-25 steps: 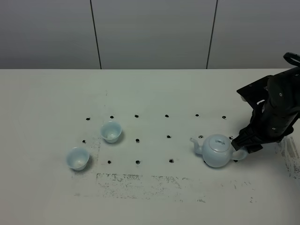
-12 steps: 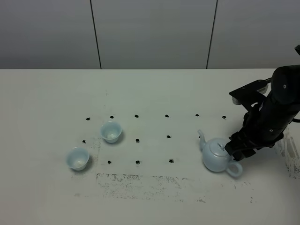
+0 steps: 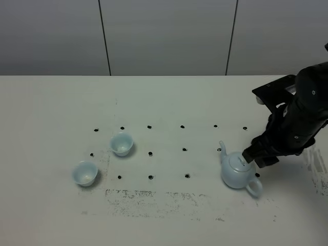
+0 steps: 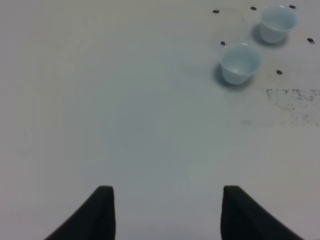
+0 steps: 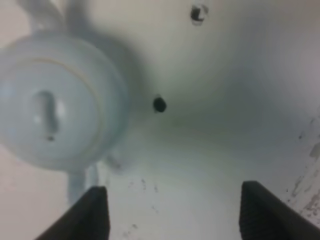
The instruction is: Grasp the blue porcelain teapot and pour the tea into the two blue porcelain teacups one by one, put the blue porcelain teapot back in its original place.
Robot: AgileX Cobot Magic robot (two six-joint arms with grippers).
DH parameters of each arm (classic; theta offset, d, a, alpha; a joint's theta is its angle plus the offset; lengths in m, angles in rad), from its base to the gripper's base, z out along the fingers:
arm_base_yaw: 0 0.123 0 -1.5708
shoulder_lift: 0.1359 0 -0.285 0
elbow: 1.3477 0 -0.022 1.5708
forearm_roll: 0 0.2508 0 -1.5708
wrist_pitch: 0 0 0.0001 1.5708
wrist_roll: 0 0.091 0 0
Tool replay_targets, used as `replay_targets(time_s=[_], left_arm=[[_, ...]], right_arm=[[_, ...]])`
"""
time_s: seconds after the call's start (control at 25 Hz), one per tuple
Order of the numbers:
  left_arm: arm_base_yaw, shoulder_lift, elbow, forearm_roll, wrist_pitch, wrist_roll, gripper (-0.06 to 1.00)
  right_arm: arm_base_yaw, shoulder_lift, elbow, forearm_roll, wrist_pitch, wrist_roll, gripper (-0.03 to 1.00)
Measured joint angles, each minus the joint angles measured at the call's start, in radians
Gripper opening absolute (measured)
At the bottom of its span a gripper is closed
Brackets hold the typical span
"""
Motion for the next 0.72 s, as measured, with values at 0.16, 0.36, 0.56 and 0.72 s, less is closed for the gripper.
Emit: replay_targets(time_s=[0.16,0.36,0.56,0.72], left_arm=[[0.000,0.000,0.000,0.000,0.000,0.000,0.45],[0.000,0.000,0.000,0.000,0.000,0.000,0.45],[0.000,0.000,0.000,0.000,0.000,-0.001,0.45],[0.000,0.000,0.000,0.000,0.000,-0.001,0.45]], right_arm=[[0.054,-0.051,0.067,0.030,-0.021,-0.006,0.54],[0.061,-0.069,0.147,0.059,-0.070,-0.031,0.54],[0.041,-0.068,0.188,0.059,-0.183,-0.036,0.54],[0.025,-0.048,0.189,0.085,-0.206,-0.067,0.53]])
